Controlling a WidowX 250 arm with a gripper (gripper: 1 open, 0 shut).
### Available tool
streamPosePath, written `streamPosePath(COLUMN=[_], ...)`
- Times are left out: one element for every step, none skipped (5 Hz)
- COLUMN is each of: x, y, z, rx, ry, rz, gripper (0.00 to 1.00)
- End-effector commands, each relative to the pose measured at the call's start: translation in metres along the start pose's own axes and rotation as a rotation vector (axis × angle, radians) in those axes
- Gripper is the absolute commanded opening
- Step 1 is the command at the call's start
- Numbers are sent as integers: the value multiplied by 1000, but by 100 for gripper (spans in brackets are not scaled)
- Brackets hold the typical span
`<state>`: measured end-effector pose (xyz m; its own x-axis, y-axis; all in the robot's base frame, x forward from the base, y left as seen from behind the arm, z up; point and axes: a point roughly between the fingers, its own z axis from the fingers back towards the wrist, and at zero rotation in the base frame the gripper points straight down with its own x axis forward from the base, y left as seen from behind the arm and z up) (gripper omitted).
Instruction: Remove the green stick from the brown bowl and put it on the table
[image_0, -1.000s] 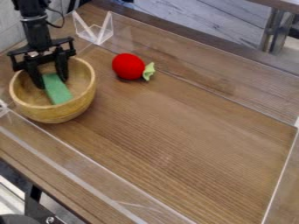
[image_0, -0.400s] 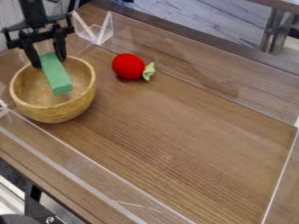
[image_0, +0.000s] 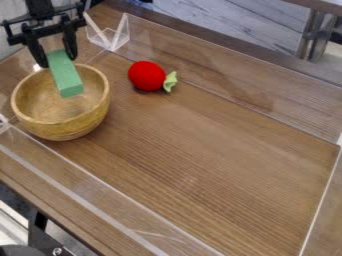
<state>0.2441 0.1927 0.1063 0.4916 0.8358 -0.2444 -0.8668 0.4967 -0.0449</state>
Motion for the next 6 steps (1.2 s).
streamPosePath(x=[-14, -35, -57, -74, -84, -92], y=[-7, -17, -29, -38, -45, -49], z=[21, 23, 23, 3, -17, -41], rx=[-29, -20, -10, -4, -1, 3], ry=[-60, -45, -31, -20, -12, 0], rz=[-32, -83, -137, -146, -138, -128], gripper=[0, 0, 0, 0, 0, 0])
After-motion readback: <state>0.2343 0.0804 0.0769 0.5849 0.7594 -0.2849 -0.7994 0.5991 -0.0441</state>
